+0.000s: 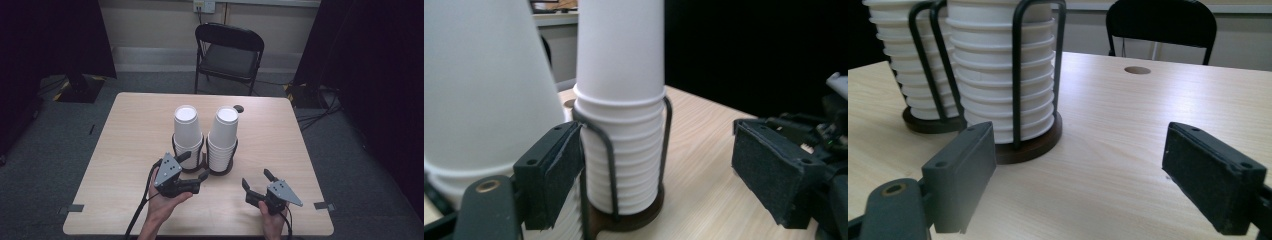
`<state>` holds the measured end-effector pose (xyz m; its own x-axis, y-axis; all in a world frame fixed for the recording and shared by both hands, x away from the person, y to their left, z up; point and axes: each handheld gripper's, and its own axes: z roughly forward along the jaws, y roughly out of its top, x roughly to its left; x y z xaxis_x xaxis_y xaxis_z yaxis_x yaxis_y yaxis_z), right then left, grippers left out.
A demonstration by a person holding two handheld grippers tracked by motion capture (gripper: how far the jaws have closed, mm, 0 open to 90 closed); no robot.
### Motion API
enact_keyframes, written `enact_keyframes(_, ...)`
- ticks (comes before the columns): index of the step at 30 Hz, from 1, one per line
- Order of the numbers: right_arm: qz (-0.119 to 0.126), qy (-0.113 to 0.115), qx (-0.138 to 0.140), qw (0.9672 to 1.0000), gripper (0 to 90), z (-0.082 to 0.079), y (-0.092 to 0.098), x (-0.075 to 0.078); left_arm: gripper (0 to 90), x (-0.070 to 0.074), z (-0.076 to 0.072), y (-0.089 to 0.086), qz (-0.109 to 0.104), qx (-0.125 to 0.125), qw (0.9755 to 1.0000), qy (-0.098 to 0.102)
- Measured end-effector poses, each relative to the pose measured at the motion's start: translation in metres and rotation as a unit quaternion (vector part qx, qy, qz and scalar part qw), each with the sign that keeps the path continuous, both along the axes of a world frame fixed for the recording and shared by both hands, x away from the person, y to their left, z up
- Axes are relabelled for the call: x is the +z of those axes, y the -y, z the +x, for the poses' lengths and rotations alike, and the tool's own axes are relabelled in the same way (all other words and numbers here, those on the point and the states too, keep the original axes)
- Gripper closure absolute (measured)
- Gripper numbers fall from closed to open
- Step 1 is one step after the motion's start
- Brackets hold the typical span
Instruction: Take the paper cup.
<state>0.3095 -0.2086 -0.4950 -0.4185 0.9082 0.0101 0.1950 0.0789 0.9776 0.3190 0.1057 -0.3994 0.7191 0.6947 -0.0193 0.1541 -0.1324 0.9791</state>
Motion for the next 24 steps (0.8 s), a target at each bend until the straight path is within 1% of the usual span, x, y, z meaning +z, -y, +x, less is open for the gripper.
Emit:
enact_keyframes(1, 0.002, 0.000, 0.002, 1.0000, 13.3, 0.000, 0.000, 0.000, 20.3, 0.001, 0.000, 0.001, 0.003, 0.003, 1.0000, 0.001)
enact_keyframes(5, 0.002, 0.002, 0.005, 1.0000, 13.3, 0.000, 0.000, 0.000, 20.2, 0.006, 0.005, 0.003, -0.005, -0.004, 1.0000, -0.002)
enact_keyframes(8, 0.003, 0.002, 0.005, 1.0000, 13.3, -0.001, 0.001, 0.000, 20.2, 0.011, 0.009, 0.009, 0.002, -0.007, 1.0000, -0.001)
enact_keyframes(9, 0.003, 0.002, 0.005, 1.0000, 13.3, -0.001, 0.001, 0.000, 20.2, 0.011, 0.009, 0.009, 0.002, -0.007, 1.0000, -0.001)
enact_keyframes(10, 0.003, 0.001, 0.006, 1.0000, 13.4, 0.000, 0.001, 0.000, 20.2, 0.012, 0.009, 0.014, 0.007, -0.009, 0.9999, 0.002)
enact_keyframes(12, 0.003, 0.002, 0.005, 1.0000, 13.5, 0.000, 0.001, 0.000, 20.1, 0.013, 0.010, 0.017, 0.011, -0.008, 0.9999, 0.002)
enact_keyframes(13, 0.002, 0.001, 0.006, 1.0000, 13.6, 0.000, 0.001, 0.000, 20.2, 0.013, 0.011, 0.019, 0.009, -0.005, 0.9999, -0.003)
enact_keyframes(15, 0.001, 0.001, 0.006, 1.0000, 13.8, 0.000, 0.000, 0.000, 20.0, 0.014, 0.013, 0.021, 0.009, -0.009, 0.9999, -0.009)
enact_keyframes(17, 0.001, 0.003, 0.005, 1.0000, 14.1, -0.001, 0.000, 0.000, 20.0, 0.015, 0.015, 0.024, 0.016, -0.006, 0.9998, -0.007)
enact_keyframes(18, 0.002, 0.003, 0.005, 1.0000, 14.2, -0.001, 0.000, 0.000, 18.6, 0.016, 0.017, 0.026, 0.019, -0.005, 0.9998, -0.007)
enact_keyframes(21, 0.002, 0.003, 0.006, 1.0000, 14.5, -0.001, 0.001, 0.000, 16.3, 0.018, 0.022, 0.028, 0.019, -0.012, 0.9997, -0.013)
enact_keyframes(22, 0.002, 0.004, 0.006, 1.0000, 14.6, -0.001, 0.001, 0.000, 16.3, 0.020, 0.024, 0.029, 0.017, -0.014, 0.9997, -0.011)
enact_keyframes(24, 0.001, 0.003, 0.006, 1.0000, 14.7, -0.001, 0.001, 0.000, 15.8, 0.022, 0.025, 0.030, 0.020, -0.012, 0.9997, -0.007)
